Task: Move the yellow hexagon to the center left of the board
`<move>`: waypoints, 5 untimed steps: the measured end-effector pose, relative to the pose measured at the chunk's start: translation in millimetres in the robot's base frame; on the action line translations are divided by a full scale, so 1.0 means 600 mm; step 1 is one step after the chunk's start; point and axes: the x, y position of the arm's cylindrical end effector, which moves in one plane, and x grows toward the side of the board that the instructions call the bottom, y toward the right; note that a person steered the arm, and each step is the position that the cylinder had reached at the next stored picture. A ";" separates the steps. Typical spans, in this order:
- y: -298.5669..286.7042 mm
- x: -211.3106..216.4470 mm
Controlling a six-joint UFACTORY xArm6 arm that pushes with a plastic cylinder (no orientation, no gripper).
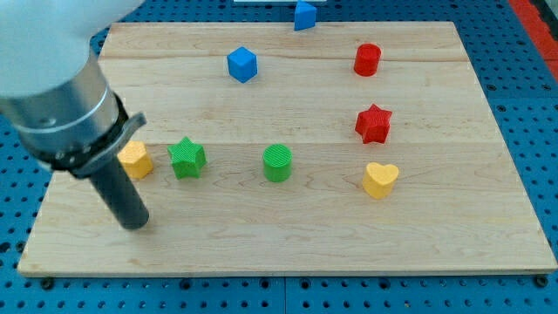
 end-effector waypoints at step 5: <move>-0.056 -0.218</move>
